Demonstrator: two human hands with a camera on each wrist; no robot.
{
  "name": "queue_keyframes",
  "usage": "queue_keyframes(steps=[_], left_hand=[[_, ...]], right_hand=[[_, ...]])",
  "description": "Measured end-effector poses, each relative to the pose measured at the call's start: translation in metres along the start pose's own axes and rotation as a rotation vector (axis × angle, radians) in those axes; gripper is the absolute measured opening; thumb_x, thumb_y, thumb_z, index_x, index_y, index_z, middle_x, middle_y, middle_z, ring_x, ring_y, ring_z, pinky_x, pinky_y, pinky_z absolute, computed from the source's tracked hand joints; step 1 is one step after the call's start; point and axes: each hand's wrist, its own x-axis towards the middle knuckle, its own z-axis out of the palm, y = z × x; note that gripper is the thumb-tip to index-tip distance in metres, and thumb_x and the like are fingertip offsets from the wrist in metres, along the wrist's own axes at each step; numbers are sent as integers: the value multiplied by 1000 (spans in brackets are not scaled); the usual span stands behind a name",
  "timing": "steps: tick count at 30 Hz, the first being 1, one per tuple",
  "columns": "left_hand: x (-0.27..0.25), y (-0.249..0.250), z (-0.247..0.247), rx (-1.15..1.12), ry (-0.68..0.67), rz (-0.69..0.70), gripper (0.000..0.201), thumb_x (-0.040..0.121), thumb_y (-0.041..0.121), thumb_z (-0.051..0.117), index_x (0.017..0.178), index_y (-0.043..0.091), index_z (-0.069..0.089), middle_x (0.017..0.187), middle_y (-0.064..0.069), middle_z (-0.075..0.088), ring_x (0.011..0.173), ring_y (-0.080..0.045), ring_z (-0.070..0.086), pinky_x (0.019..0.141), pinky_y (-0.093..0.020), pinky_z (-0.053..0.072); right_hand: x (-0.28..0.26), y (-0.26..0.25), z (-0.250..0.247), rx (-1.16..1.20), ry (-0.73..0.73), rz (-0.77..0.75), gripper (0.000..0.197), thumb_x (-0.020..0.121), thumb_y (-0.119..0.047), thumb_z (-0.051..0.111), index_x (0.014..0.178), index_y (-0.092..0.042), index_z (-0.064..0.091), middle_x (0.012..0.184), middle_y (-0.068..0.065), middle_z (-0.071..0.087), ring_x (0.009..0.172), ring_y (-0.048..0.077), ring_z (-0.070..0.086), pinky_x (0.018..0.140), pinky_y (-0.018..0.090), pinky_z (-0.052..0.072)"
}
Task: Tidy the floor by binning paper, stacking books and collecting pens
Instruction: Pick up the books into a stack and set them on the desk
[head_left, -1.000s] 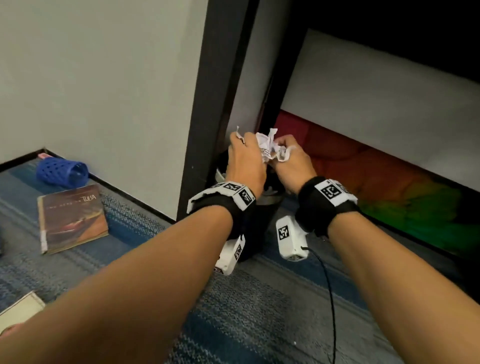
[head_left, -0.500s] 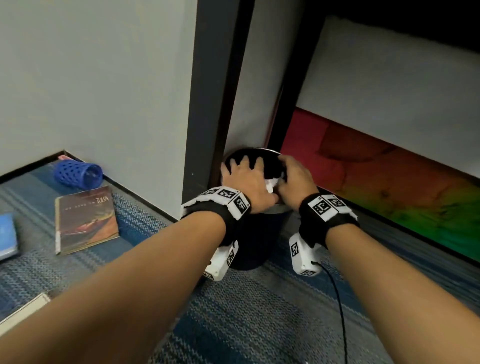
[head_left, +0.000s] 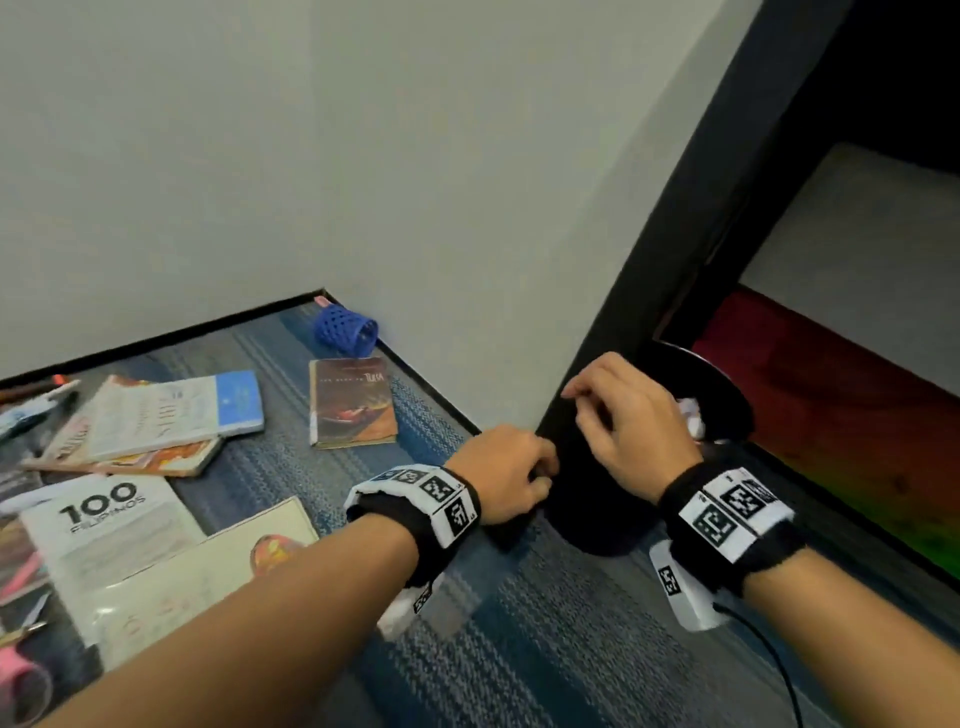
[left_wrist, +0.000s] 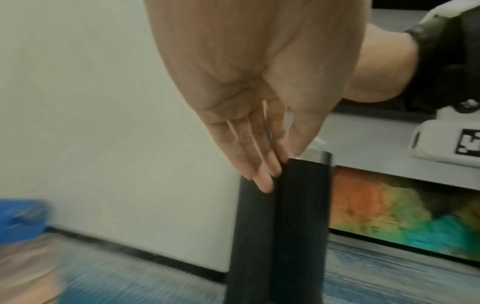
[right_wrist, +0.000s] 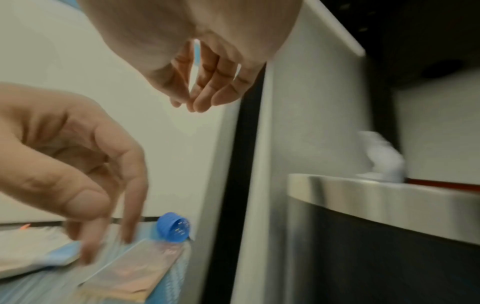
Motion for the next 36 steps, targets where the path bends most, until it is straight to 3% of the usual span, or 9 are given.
queue_keyframes(steps=[2,9,14,17,21,25,28,31,36], left_hand=[[-39,-37,-16,23,-45,-120,21,84,21,55,97,22,71,96,-4,73,91,-28,66,79,-35,53],[-197,-191,-47,41,-105,-586,18,88,27,59,96,13,67,104,-10,69,98,-31,64,77,-33,48],[-300,-273,-33,37,-115,-912,27,92,23,51,112,8,61,120,-12,62,115,-31,57,93,-38,49],[-341,-286,-9,43,-214,-1032,31,93,26,52,120,11,56,131,-14,51,125,-34,46,100,-48,42],[-370,-286,19,-56,-280,-993,28,94,28,48,115,11,56,122,-13,51,105,-33,57,89,-45,51],[-364,-286,25,-155,-250,-969,32,96,33,46,116,11,59,126,-17,53,108,-34,58,88,-41,51],[-349,-281,26,-226,-180,-945,28,94,31,50,105,7,61,114,-17,63,115,-39,54,92,-45,49],[-346,-280,33,-340,-158,-963,22,92,27,52,98,8,60,106,-14,64,97,-36,62,79,-41,53],[-361,-292,29,-421,-66,-981,26,94,23,51,118,17,56,120,-13,55,94,-34,62,71,-36,49]], right_hand=[[18,-33,29,2,-140,-92,11,84,-9,55,89,-15,64,90,-1,58,80,19,59,67,34,49],[74,-141,167,-7,-647,-114,14,85,-15,56,96,-18,64,98,2,60,88,23,60,77,30,45],[86,-200,234,-161,-881,-87,18,87,-20,57,100,-13,67,94,1,57,104,26,55,96,35,40],[81,-227,253,-166,-955,32,17,88,-20,56,101,-12,66,94,5,65,97,26,62,87,36,48],[64,-255,271,-205,-1077,168,25,90,-28,58,111,-15,61,109,7,67,99,25,62,84,33,49],[46,-283,288,-250,-1120,149,40,88,-31,58,126,-17,52,126,8,55,111,27,56,94,37,46],[37,-300,303,-247,-1109,48,70,82,-33,68,142,-17,34,140,7,40,126,27,45,101,39,41],[37,-309,320,-315,-1150,-47,101,72,-44,75,149,-17,17,149,6,30,137,27,31,108,47,33],[45,-303,348,-508,-1173,-100,109,62,-50,80,147,-18,20,146,2,37,135,26,32,109,50,31]])
